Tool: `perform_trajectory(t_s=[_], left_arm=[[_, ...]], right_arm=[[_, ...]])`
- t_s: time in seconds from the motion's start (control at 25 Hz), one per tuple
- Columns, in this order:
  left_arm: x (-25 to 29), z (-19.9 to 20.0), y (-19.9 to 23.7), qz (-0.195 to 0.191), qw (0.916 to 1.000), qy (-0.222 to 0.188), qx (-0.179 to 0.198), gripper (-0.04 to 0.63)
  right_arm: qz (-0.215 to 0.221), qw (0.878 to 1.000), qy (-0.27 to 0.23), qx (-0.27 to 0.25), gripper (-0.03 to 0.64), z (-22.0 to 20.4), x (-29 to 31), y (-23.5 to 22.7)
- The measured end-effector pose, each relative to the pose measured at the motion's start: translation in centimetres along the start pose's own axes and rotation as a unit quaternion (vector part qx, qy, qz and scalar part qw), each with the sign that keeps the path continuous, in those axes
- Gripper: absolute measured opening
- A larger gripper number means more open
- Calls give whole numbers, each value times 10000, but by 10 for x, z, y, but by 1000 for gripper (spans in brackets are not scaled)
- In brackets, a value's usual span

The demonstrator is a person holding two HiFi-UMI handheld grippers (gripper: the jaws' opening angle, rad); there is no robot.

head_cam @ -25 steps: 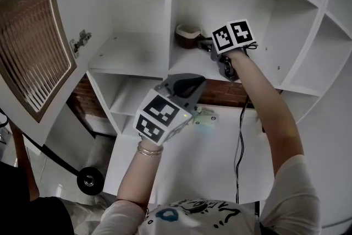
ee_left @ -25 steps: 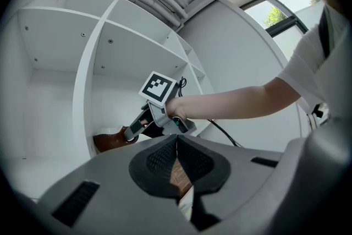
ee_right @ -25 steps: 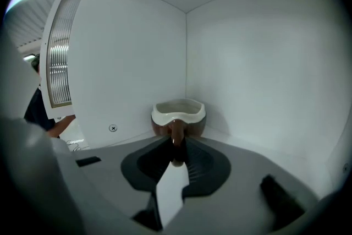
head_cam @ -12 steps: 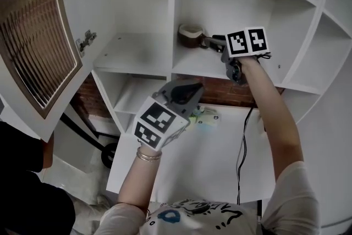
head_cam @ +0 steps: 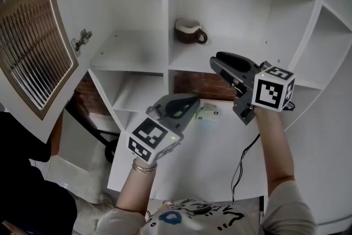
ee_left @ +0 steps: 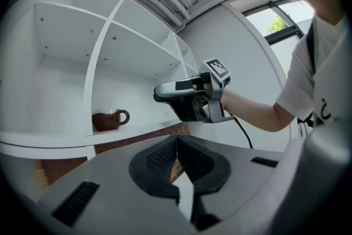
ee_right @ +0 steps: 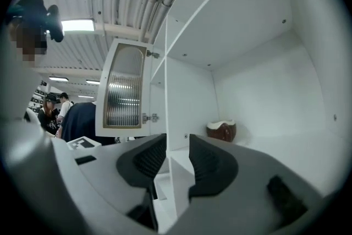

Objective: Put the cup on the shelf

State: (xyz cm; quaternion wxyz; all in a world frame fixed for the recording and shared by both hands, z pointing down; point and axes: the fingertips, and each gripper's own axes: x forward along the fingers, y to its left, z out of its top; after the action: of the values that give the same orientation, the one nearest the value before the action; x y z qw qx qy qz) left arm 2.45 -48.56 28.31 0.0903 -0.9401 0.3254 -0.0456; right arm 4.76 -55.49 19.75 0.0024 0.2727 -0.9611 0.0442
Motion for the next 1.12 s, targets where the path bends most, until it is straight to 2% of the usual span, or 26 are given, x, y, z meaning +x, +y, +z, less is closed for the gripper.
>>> perform_trajectory(t_s=[0.12,0.2,0.28,0.44,0.6,0.76,0.92,1.12], left_arm=[[-6,-8,-13,-28,10000,0,22,17],[-10,-15,-24,-63,10000,-47,61,17],[-13,-24,-33,-68,9999,-91,102,17],[-18,-46,-45,-40,9999,-13,109,17],[-21,-63,-61,-171,9998,-43,8,17],[-25,-79,-79,-367,9993,-18,-65,17],[-31,-95,-94,-504,9987,19,-122,17],[-38,-108,-107,-649,9979,28,47,17]], right_arm=[[175,9998,-97,-96,127,-28,-16,18],[86,9991,-181,-368,84,-50,-27,25],[41,9978,-72,-652,66,-77,-35,33],[255,9946,268,-971,60,-119,-42,55],[252,9944,269,-990,41,-148,-51,68],[454,9929,287,-1060,29,-172,-60,87],[259,9952,249,-908,26,-188,-69,91],[185,9969,391,-657,26,-215,-76,95]])
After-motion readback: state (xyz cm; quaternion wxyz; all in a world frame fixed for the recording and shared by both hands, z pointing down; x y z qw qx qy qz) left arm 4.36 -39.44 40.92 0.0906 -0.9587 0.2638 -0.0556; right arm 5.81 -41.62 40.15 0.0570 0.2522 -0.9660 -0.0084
